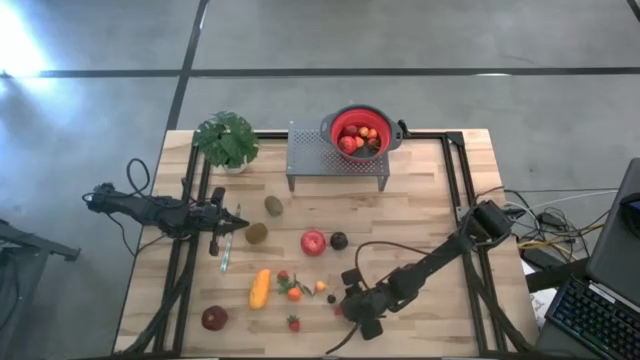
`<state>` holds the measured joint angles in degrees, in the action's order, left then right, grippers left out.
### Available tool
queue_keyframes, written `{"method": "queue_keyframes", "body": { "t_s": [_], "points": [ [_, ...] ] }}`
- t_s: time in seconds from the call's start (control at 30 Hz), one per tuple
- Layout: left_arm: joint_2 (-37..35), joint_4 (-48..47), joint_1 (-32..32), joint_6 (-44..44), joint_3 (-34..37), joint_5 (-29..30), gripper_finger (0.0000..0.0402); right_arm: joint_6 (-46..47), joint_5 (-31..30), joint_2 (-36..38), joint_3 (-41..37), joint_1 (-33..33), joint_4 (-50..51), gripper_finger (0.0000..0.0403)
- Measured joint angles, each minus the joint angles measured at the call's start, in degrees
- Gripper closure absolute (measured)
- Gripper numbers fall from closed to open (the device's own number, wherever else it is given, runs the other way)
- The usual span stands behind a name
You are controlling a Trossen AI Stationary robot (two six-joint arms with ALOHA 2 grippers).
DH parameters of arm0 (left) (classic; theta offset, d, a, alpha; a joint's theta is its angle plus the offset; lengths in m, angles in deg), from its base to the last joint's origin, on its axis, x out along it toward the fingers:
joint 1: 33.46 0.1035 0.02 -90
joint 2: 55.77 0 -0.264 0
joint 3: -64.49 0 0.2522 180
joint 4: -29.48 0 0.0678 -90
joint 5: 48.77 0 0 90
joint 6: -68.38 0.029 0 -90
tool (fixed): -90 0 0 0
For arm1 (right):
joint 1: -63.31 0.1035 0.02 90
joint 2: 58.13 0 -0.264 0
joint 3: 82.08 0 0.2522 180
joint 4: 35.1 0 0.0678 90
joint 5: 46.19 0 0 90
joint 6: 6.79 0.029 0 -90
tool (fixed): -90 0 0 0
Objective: Pick & Place Fruit
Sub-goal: Put the strawberry into the strainer bowl on the shelf
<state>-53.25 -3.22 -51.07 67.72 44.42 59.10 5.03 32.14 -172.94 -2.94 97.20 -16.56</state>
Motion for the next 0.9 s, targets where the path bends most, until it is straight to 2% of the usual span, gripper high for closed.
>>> {"method": "queue_keyframes", "body": {
  "t_s": [0.67, 0.9],
  "points": [
    [0.0, 0.0, 0.0, 0.0, 0.0, 0.0, 0.0381, 0.0, 1.5, 0.4, 0.0, 0.0, -1.9, 0.0188],
    [0.0, 0.0, 0.0, 0.0, 0.0, 0.0, 0.0381, -0.2, 1.5, -0.6, -0.1, 0.0, -3.5, 0.0172]
  ]
}}
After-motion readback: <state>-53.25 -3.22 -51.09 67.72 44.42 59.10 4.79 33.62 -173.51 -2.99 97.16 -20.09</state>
